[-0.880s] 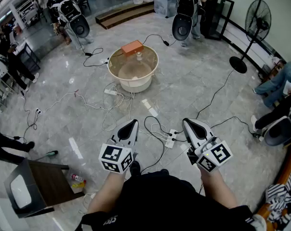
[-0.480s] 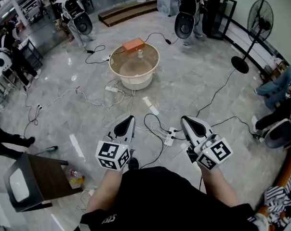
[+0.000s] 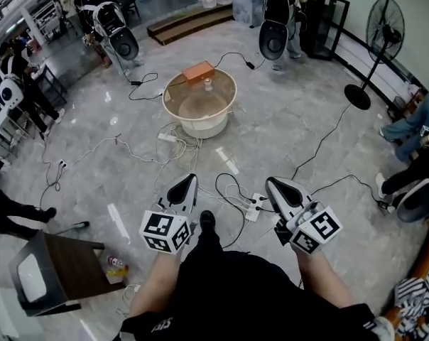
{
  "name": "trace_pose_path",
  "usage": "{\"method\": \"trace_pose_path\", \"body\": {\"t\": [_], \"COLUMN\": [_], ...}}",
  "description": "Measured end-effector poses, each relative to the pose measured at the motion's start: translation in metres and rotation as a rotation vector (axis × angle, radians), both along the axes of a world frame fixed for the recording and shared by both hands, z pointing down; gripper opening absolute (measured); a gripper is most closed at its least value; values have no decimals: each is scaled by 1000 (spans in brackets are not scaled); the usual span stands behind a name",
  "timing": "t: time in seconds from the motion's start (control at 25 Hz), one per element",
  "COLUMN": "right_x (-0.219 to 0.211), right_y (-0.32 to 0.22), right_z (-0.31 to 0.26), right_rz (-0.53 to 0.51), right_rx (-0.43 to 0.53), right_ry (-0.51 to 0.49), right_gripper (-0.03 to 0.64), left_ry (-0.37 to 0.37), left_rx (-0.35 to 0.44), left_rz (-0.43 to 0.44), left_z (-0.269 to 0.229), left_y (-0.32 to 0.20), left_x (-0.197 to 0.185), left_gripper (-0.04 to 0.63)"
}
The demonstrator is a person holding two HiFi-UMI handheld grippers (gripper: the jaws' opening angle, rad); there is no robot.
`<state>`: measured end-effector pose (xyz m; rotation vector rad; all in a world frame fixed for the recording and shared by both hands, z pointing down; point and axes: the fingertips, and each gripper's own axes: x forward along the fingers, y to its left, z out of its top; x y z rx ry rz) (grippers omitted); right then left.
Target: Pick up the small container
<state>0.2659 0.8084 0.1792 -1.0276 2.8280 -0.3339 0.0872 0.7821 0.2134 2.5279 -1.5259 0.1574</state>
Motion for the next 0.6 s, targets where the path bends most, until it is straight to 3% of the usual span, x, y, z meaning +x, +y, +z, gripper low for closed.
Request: {"method": "trace_pose_path", "body": {"t": [0.2, 0.36, 0.6], "right_x": [-15, -42, -94], "right_y": [-48, -102, -186], "right_z": [10, 15, 25], "right_rz": [-12, -21, -25], "right_rx": [-35, -51, -83], "right_ry": [4, 17, 32], "right_gripper": [14, 14, 14], "left_ry": [16, 61, 57], "left_rx": [-14, -50, -69], "left_rz": [10, 6, 57], "left_z": [12, 23, 25], "left_y": [-47, -106, -196], "left_x": [-8, -36, -74], "left_gripper": [11, 11, 11]}}
